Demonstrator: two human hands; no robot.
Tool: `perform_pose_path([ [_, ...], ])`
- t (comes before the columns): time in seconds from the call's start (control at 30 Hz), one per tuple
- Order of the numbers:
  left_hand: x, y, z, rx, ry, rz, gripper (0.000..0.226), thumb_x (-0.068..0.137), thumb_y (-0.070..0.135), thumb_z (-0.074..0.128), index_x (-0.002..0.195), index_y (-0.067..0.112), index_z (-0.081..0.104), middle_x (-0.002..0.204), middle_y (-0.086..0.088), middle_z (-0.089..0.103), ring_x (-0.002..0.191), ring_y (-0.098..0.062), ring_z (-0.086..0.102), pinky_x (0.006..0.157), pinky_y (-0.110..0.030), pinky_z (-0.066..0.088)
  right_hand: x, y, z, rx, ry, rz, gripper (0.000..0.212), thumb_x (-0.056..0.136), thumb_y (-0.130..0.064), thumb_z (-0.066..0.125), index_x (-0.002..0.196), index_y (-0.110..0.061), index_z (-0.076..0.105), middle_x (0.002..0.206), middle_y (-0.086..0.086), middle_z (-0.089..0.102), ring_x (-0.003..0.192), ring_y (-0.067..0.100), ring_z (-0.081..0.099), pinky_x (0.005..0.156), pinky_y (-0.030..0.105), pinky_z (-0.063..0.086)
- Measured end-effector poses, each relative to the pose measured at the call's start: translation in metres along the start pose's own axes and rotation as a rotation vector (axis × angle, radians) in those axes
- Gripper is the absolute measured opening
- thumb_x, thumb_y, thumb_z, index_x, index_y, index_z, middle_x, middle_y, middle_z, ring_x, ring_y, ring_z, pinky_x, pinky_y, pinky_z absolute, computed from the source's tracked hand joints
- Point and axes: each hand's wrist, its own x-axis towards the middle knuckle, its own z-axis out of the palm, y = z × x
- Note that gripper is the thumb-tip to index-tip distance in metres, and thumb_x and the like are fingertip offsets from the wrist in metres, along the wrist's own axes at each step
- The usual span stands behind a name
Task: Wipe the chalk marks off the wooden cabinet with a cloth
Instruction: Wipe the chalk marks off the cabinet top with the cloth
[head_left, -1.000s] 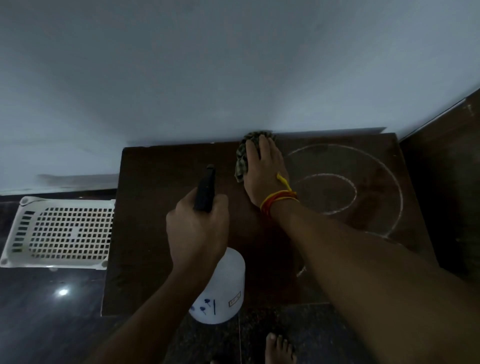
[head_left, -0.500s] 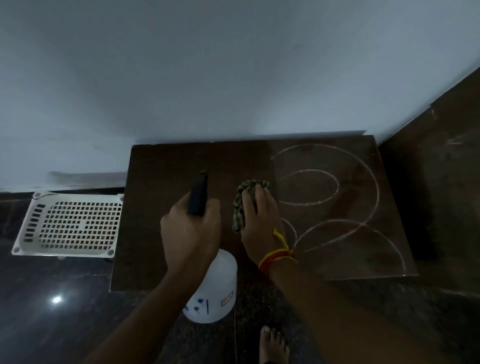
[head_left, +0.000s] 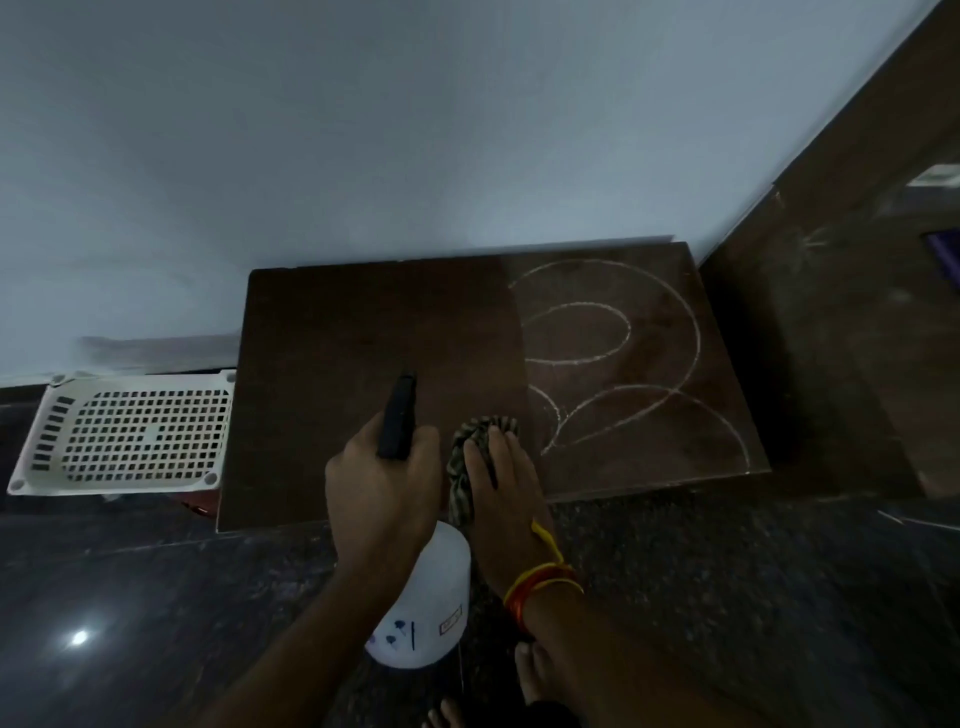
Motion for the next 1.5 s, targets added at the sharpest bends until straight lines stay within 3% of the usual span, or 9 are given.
perform_pose_path([
  [0.27, -0.014, -0.009, 0.011, 0.034, 0.044, 0.008, 0.026, 0.088, 0.021, 0.055, 0.075, -0.001, 0.052, 0.066, -0.032, 0.053, 0.054, -0.033, 0.047, 0.052, -0.052, 0.048, -0.015, 0.015, -0.002, 0.037, 0.038, -0.067, 0.071, 0.077, -0.020, 0.073, 0.137, -0.011, 0.037, 0.143, 0.020, 0.041, 0.134, 0.039, 0.035, 0.106, 0.048, 0.033],
  [0.43, -0.017, -0.005, 0.018, 0.028, 0.072, -0.012, 0.020, 0.091, 0.017, 0.054, 0.076, 0.002, 0.053, 0.070, -0.032, 0.058, 0.064, -0.051, 0.057, 0.055, -0.057, 0.052, -0.022, 0.019, -0.007, 0.101, 0.067, -0.084, 0.073, 0.072, -0.017, 0.078, 0.134, -0.011, 0.041, 0.139, 0.020, 0.046, 0.132, 0.034, 0.026, 0.102, 0.050, 0.038],
  [0.63, -0.015, -0.001, 0.031, 0.047, 0.092, 0.014, 0.025, 0.089, 0.022, 0.055, 0.075, 0.002, 0.053, 0.067, -0.030, 0.056, 0.057, -0.044, 0.052, 0.053, -0.055, 0.051, -0.016, 0.042, -0.017, 0.160, 0.109, -0.192, 0.043, 0.079, -0.007, 0.047, 0.122, -0.009, 0.050, 0.122, 0.023, 0.059, 0.111, 0.043, 0.057, 0.085, 0.051, 0.053],
  [0.67, -0.015, -0.002, 0.034, 0.048, 0.089, 0.008, 0.025, 0.089, 0.022, 0.055, 0.074, 0.003, 0.052, 0.065, -0.028, 0.055, 0.055, -0.042, 0.050, 0.052, -0.052, 0.050, -0.015, 0.048, -0.022, 0.179, 0.108, -0.179, 0.047, 0.076, -0.001, 0.053, 0.122, -0.009, 0.051, 0.121, 0.024, 0.059, 0.109, 0.045, 0.058, 0.084, 0.052, 0.052],
  [0.8, -0.015, -0.001, 0.048, 0.028, 0.079, -0.010, 0.024, 0.089, 0.015, 0.056, 0.071, 0.000, 0.050, 0.058, -0.016, 0.047, 0.052, -0.027, 0.042, 0.052, -0.040, 0.039, -0.014, 0.068, -0.041, 0.247, 0.081, -0.092, 0.085, 0.057, 0.008, 0.080, 0.130, -0.014, 0.041, 0.129, 0.023, 0.052, 0.116, 0.043, 0.052, 0.089, 0.049, 0.048],
  [1.0, -0.027, 0.003, 0.074, 0.021, 0.043, -0.027, 0.022, 0.087, 0.015, 0.057, 0.071, 0.001, 0.053, 0.058, -0.014, 0.049, 0.051, -0.026, 0.043, 0.049, -0.037, 0.040, -0.001, 0.100, -0.064, 0.329, 0.123, 0.072, 0.054, 0.086, -0.005, 0.058, 0.136, -0.019, 0.044, 0.145, 0.018, 0.037, 0.133, 0.034, 0.037, 0.111, 0.049, 0.032],
  [1.1, -0.036, 0.003, 0.088, 0.033, 0.028, -0.038, 0.023, 0.086, 0.016, 0.058, 0.068, 0.003, 0.052, 0.055, -0.011, 0.049, 0.048, -0.022, 0.042, 0.047, -0.034, 0.037, 0.002, 0.120, -0.083, 0.296, 0.162, 0.147, 0.074, 0.072, 0.017, 0.051, 0.139, -0.010, 0.040, 0.148, 0.021, 0.028, 0.137, 0.036, 0.026, 0.114, 0.041, 0.020],
  [1.33, -0.052, 0.005, 0.119, 0.024, -0.044, -0.042, 0.027, 0.085, 0.016, 0.059, 0.063, 0.006, 0.049, 0.053, -0.013, 0.048, 0.047, -0.021, 0.041, 0.046, -0.034, 0.035, 0.020, 0.172, -0.111, 0.208, 0.174, 0.241, 0.064, 0.073, 0.009, 0.049, 0.136, -0.005, 0.042, 0.141, 0.023, 0.037, 0.128, 0.039, 0.037, 0.106, 0.049, 0.035],
  [1.5, -0.052, 0.014, 0.133, 0.032, -0.071, -0.018, 0.031, 0.086, 0.017, 0.058, 0.058, 0.015, 0.043, 0.049, -0.002, 0.040, 0.044, -0.016, 0.034, 0.045, -0.031, 0.029, 0.023, 0.187, -0.125, 0.184, 0.179, 0.254, 0.066, 0.074, 0.010, 0.049, 0.137, -0.006, 0.040, 0.144, 0.023, 0.033, 0.130, 0.040, 0.034, 0.108, 0.050, 0.032],
])
